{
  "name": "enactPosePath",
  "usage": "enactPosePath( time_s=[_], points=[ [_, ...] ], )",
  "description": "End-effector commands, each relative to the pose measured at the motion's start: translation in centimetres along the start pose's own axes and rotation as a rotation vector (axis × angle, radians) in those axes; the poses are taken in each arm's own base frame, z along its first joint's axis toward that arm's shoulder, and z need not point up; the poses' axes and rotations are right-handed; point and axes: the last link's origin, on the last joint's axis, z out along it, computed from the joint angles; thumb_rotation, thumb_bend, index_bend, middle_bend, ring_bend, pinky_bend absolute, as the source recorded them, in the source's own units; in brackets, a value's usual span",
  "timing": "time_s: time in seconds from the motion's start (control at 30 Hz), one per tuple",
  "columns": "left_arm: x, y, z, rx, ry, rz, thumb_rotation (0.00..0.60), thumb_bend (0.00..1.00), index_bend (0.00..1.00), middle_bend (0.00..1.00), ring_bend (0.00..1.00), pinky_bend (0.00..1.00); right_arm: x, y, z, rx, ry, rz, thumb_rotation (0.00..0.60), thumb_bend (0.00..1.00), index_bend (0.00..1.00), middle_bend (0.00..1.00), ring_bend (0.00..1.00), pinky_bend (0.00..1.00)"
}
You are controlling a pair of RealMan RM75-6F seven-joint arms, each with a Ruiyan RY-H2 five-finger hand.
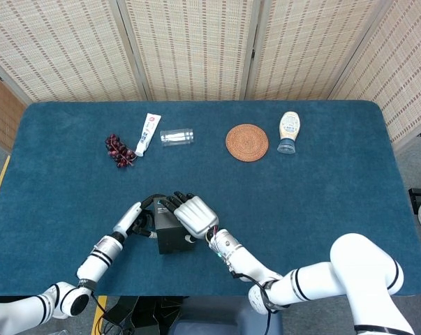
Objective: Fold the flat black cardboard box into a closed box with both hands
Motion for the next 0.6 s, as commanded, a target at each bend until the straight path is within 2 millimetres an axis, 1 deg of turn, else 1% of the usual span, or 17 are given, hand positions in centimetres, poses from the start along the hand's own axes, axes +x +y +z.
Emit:
enactPosePath(
  time_s=[0.03, 0.3, 0.6],
  points=[
    [-0.2, 0.0, 0.0, 0.012, 0.01, 0.011, 0.6, 0.16, 0.21, 0.32, 0.65, 0.84, -0.7, 0.1, 0.1, 0.0, 0.015, -0.038, 0.6, 0.0, 0.08, 0.11, 0.12, 0.23],
    [0.2, 0.1, 0.1, 0.046, 0.005, 0.029, 0.6, 0.16, 0.17, 0.31, 0.64, 0.84, -1.9, 0.6, 0.7, 0.009, 0.039, -0.102, 0.6, 0.0, 0.08, 0.12, 0.12, 0.23],
    [1.1, 0.5, -0.4, 0.071, -0.052, 0.09, 0.6, 0.16, 0.1, 0.23, 0.63, 0.84, -2.2, 0.8, 1.3, 0.023, 0.042, -0.131, 0.6, 0.0, 0.08, 0.12, 0.12, 0.23]
  ],
)
